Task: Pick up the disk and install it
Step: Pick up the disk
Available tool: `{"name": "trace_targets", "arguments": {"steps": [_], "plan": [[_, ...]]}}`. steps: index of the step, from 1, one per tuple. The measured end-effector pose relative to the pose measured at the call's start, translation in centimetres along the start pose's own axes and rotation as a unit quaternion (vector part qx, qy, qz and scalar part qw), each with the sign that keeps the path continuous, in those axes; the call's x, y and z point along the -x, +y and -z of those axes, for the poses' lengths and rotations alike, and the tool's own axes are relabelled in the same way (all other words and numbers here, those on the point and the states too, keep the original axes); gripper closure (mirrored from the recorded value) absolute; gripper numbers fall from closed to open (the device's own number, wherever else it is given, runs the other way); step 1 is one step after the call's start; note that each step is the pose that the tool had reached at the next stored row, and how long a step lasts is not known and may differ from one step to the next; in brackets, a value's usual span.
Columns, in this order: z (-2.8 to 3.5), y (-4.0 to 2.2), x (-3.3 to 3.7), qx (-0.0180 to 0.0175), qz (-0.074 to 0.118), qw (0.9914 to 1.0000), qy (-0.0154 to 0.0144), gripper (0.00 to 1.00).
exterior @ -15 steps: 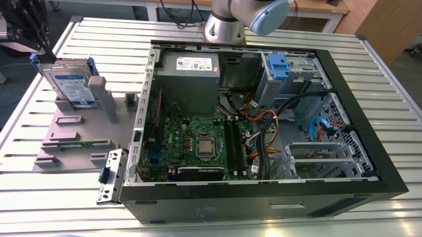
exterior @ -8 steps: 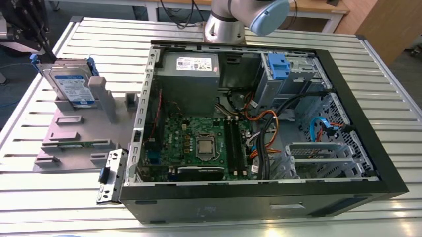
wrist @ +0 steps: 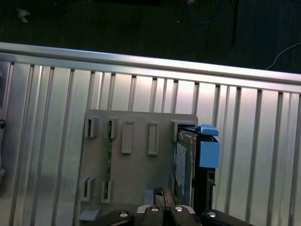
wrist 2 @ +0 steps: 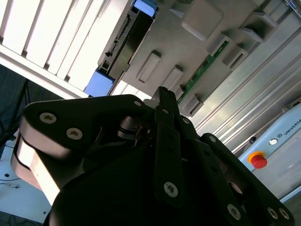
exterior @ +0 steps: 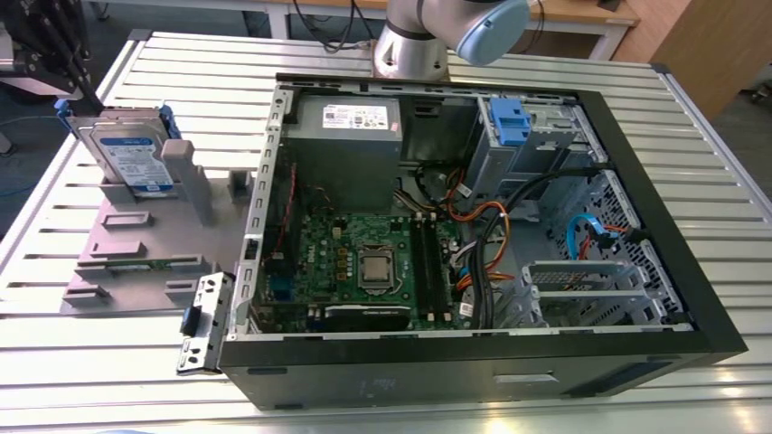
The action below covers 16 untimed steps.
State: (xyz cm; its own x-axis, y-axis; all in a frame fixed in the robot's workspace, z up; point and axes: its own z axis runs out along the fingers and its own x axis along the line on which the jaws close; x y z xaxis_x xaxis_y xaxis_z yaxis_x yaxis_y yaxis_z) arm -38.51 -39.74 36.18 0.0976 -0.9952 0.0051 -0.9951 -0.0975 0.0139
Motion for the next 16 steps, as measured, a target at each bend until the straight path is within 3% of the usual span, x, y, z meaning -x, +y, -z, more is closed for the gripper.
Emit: {"name": "trace_targets", "arguments": {"steps": [16], "plan": [[0.00,0.00,0.00,0.0000,0.004,0.99999,0.0000,0.89]]}}
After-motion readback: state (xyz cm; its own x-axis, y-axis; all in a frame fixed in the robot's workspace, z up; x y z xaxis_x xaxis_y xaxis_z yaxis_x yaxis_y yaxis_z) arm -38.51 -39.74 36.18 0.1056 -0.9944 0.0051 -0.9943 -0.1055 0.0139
